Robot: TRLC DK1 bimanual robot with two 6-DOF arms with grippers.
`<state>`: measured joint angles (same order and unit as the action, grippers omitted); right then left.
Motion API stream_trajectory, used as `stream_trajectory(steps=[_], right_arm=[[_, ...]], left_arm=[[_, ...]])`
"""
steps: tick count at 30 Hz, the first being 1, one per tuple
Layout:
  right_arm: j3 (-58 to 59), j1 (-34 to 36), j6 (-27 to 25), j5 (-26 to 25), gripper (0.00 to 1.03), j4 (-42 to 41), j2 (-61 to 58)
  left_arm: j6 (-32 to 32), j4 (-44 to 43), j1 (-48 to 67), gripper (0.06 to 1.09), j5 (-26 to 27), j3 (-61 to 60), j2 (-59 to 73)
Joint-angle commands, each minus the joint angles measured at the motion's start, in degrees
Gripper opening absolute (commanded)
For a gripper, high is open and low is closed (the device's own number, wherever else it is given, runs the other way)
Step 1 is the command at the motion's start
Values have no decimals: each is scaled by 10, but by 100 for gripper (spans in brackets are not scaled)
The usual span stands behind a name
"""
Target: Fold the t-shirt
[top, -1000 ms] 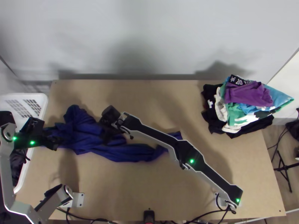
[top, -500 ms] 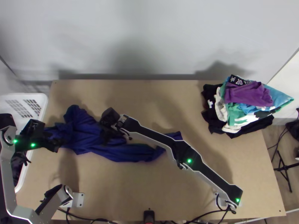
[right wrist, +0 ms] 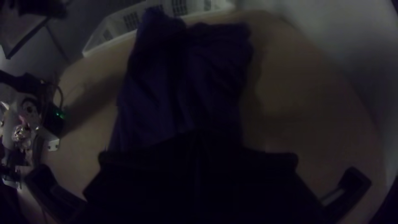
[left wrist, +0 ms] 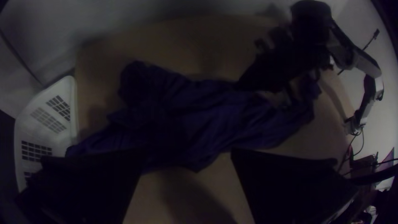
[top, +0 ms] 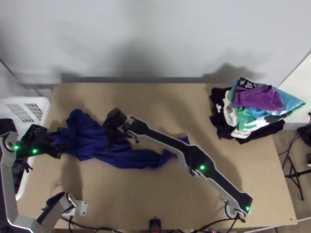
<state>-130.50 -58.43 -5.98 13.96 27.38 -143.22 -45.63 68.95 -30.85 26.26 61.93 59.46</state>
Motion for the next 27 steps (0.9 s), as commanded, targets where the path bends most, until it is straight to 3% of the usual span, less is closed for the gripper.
stream_trajectory(steps=[1,10,17,27], right_arm=[[82,21,-1,1,3,7,114],[227,75,-20,1,3,0,269],[384,184,-30,1,3,0,448],[531,358,-27,4,3,38,674]], left_arm=[[12,-17,15,104,0,-5,3],[47,-46,64,104,0,-10,10],[56,-80,98,104,-1,-16,15],[131,-141,214,104,-5,7,53]])
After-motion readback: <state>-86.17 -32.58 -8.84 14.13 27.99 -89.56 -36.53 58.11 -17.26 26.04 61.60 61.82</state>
